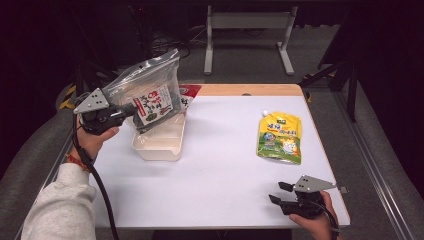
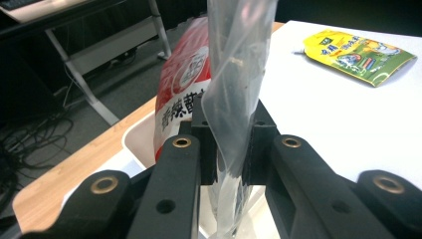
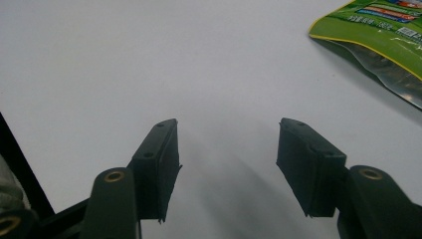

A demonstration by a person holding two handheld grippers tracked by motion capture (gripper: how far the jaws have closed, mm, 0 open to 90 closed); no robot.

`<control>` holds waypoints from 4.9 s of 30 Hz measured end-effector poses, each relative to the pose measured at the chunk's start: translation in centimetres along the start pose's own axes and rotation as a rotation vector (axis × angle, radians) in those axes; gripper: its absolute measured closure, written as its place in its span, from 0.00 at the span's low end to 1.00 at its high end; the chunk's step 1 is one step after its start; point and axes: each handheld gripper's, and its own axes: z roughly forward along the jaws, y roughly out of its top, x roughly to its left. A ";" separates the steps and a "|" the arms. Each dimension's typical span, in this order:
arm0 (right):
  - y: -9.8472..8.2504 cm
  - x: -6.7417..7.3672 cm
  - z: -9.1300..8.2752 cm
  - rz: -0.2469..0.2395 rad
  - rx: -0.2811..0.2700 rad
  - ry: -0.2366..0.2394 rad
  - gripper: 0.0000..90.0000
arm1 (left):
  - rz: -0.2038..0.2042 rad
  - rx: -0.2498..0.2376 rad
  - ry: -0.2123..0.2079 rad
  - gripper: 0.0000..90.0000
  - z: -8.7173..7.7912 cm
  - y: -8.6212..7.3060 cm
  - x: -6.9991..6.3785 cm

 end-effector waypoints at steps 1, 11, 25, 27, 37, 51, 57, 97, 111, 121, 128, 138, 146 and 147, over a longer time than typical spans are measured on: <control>0.0 0.0 0.0 0.001 0.001 0.000 0.46 | 0.006 0.010 0.000 0.89 0.2 -0.2 0.1; -0.1 -0.1 0.0 0.006 0.004 -0.006 0.44 | 0.059 0.103 0.030 0.89 1.2 0.4 -0.2; -0.1 0.0 0.1 -0.001 0.009 0.003 0.43 | 0.087 0.156 0.035 0.89 3.1 0.3 -0.8; -0.1 0.1 0.2 0.001 0.010 0.004 0.42 | 0.102 0.172 0.041 0.89 3.7 0.4 -1.2; -0.1 0.3 0.3 -0.013 0.003 -0.008 0.42 | 0.008 0.088 0.030 0.90 4.3 -2.0 -0.5; 0.3 0.4 0.6 -0.022 -0.008 0.003 0.41 | -0.107 -0.015 0.024 0.89 3.9 -5.2 -0.3; 0.3 0.4 0.5 -0.024 -0.012 0.001 0.41 | -0.133 -0.070 0.017 0.82 4.4 -6.6 -0.7; 1.1 -0.5 -0.3 -0.018 -0.053 -0.016 0.39 | -0.194 -0.006 0.153 0.43 4.1 -8.1 -2.2; 2.5 -3.4 -2.0 0.034 -0.127 -0.094 0.39 | -0.125 0.055 0.176 0.18 1.3 -8.4 -6.0; 2.7 -7.6 -2.1 0.124 -0.139 -0.175 0.39 | -0.051 0.031 0.142 0.17 -0.7 -9.1 -10.2; 2.7 -10.1 -1.5 0.177 -0.129 -0.229 0.39 | -0.048 0.031 0.051 0.18 -1.0 -9.4 -12.6; 2.9 -13.1 1.3 0.267 -0.090 -0.247 0.33 | 0.005 0.125 -0.060 0.19 0.9 -10.2 -15.7; 3.3 -14.8 4.0 0.380 -0.035 -0.170 0.21 | 0.076 0.190 -0.103 0.18 2.5 -10.6 -16.6; 3.3 -15.0 4.2 0.402 -0.025 -0.167 0.19 | 0.085 0.200 -0.102 0.18 2.6 -10.6 -16.7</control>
